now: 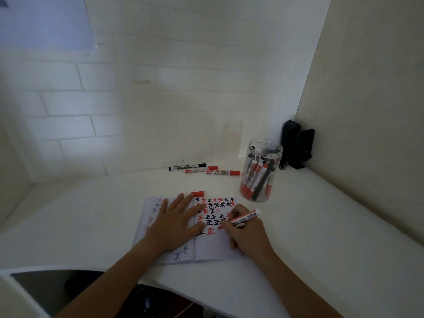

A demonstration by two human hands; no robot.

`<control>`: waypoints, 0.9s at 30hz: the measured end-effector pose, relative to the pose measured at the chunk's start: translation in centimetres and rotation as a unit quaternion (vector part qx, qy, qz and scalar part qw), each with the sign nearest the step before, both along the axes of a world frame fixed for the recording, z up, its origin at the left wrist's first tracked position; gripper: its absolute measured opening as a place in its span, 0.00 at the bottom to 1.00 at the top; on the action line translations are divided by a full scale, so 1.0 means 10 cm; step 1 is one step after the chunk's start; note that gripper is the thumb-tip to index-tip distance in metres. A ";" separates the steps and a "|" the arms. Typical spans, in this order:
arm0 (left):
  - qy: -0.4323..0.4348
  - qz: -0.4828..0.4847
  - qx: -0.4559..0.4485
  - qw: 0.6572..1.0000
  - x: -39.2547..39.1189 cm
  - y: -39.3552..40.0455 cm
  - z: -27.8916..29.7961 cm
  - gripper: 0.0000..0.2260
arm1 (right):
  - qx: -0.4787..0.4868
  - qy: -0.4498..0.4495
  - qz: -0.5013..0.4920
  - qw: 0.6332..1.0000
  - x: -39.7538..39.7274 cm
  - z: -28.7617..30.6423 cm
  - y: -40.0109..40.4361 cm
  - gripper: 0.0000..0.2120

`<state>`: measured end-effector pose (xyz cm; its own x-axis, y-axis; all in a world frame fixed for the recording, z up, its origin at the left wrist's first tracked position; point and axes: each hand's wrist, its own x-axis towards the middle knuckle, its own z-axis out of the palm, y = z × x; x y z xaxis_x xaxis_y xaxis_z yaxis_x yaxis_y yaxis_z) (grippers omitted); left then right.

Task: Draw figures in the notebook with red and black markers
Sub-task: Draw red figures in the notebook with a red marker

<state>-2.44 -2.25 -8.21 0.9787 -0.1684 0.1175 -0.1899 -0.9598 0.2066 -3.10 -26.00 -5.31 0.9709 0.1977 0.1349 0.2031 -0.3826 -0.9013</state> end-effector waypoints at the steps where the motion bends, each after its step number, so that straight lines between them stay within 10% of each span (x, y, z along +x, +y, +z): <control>1: -0.001 0.000 0.002 1.000 0.00 0.00 0.00 0.40 | -0.002 0.002 0.000 1.000 0.00 0.00 0.00 0.09; 27: -0.004 0.001 0.014 1.000 0.03 0.03 -0.06 0.35 | -0.013 0.013 -0.023 1.000 0.02 0.01 0.00 0.09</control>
<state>-2.12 -1.97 -8.76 0.9783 -0.1687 0.1200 -0.1885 -0.9656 0.1792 -2.94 -25.98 -5.25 0.9823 0.1557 0.1046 0.1610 -0.4138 -0.8960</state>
